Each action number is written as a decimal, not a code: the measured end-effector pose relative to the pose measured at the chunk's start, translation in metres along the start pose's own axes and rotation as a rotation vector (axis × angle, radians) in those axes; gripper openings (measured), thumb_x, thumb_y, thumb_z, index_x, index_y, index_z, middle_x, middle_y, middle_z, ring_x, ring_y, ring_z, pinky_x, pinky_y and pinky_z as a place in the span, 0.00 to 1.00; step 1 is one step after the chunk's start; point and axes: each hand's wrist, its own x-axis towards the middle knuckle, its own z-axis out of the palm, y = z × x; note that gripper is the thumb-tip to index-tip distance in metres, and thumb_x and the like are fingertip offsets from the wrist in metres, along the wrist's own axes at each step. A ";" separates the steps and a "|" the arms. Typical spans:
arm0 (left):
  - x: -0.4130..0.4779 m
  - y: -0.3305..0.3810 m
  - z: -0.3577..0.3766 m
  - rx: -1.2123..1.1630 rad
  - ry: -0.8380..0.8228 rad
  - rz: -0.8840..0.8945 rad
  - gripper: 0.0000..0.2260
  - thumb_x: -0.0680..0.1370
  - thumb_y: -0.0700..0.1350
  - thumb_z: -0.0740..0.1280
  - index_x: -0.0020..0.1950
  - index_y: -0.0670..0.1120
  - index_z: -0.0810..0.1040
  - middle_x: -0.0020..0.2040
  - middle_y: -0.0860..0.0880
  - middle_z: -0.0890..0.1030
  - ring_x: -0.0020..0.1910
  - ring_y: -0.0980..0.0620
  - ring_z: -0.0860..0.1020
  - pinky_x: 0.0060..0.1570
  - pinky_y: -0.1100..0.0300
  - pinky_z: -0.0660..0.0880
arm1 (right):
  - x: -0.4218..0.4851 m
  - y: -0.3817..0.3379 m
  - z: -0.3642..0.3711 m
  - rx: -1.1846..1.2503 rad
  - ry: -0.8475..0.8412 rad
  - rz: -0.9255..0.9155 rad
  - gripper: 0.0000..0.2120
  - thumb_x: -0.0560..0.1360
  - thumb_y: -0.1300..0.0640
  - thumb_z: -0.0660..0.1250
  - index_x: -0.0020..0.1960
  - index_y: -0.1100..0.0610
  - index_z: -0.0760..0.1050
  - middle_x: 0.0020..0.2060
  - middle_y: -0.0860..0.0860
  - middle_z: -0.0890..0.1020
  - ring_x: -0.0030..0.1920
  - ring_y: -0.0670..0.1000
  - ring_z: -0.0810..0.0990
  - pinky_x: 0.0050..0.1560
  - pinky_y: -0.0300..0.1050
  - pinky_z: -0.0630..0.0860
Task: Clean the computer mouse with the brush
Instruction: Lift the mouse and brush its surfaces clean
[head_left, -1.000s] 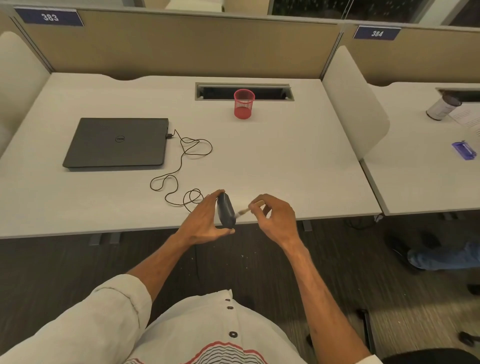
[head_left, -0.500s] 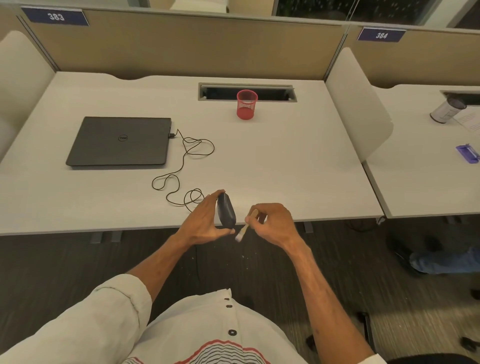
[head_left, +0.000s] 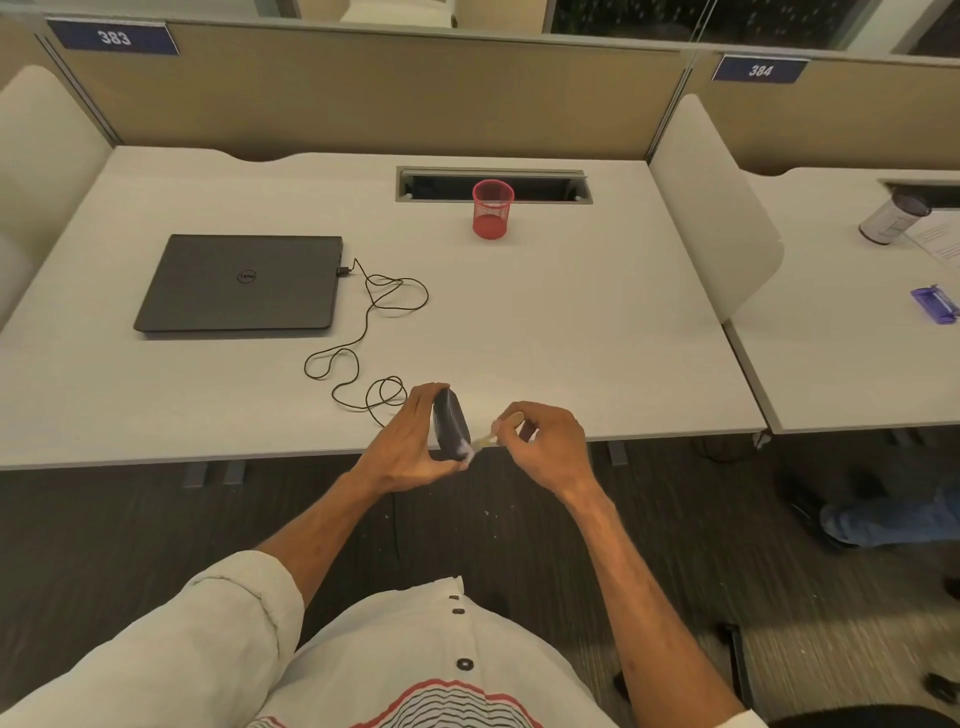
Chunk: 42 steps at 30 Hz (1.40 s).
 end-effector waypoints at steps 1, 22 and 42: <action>-0.001 0.001 0.001 -0.007 0.001 -0.002 0.55 0.68 0.65 0.79 0.84 0.46 0.55 0.81 0.45 0.63 0.76 0.44 0.72 0.74 0.48 0.76 | -0.002 0.003 -0.001 -0.004 -0.029 0.000 0.08 0.79 0.41 0.70 0.44 0.42 0.84 0.38 0.33 0.83 0.40 0.44 0.84 0.47 0.48 0.86; -0.004 -0.001 0.011 0.054 0.026 -0.029 0.56 0.72 0.64 0.80 0.88 0.50 0.48 0.89 0.48 0.54 0.88 0.41 0.55 0.86 0.41 0.58 | -0.005 -0.003 0.008 0.216 0.132 0.177 0.06 0.82 0.41 0.71 0.46 0.35 0.83 0.43 0.29 0.85 0.39 0.46 0.86 0.46 0.48 0.87; -0.009 -0.002 0.010 -0.068 -0.007 0.005 0.57 0.71 0.60 0.82 0.87 0.53 0.47 0.87 0.53 0.58 0.84 0.47 0.65 0.81 0.49 0.67 | 0.013 -0.006 0.019 0.686 0.208 0.578 0.08 0.83 0.48 0.73 0.50 0.50 0.87 0.41 0.45 0.91 0.32 0.49 0.87 0.39 0.42 0.80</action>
